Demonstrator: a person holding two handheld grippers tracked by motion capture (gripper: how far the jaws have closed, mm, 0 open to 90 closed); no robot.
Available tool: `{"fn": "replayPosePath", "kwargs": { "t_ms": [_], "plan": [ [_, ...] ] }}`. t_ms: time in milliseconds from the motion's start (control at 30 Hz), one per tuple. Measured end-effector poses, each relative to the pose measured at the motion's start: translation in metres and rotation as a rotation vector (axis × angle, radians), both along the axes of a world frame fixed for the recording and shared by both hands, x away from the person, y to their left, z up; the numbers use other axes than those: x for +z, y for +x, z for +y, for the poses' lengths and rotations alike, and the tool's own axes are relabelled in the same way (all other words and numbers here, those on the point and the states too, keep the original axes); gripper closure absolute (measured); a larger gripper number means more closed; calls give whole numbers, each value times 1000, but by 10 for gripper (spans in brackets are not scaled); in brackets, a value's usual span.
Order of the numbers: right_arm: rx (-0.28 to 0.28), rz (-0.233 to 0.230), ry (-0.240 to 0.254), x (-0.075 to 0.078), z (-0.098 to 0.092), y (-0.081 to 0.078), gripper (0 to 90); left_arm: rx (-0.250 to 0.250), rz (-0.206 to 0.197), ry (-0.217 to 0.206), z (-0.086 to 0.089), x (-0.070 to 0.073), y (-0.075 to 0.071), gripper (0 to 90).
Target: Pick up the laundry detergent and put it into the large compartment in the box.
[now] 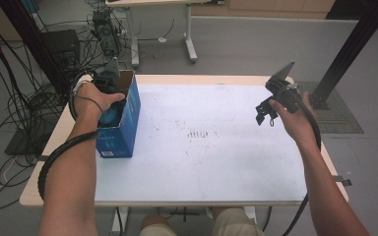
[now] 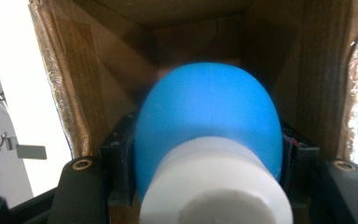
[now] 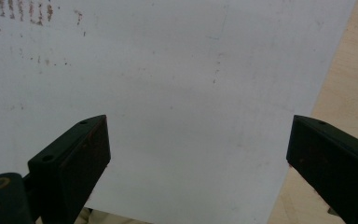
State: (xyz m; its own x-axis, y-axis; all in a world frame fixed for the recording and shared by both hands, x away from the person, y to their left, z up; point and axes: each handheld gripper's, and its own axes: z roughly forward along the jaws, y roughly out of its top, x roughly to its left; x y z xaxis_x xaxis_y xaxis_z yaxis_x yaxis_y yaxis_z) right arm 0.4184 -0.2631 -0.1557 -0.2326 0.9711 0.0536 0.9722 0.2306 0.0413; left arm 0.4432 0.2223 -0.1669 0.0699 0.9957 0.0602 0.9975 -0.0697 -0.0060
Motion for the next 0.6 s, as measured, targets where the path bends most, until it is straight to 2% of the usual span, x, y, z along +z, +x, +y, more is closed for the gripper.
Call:
{"fn": "replayPosePath", "kwargs": {
  "t_ms": [600],
  "plan": [
    [1, -1, 9, 1, -2, 0, 58, 6, 0, -4, 2, 0, 0, 374]
  ]
}}
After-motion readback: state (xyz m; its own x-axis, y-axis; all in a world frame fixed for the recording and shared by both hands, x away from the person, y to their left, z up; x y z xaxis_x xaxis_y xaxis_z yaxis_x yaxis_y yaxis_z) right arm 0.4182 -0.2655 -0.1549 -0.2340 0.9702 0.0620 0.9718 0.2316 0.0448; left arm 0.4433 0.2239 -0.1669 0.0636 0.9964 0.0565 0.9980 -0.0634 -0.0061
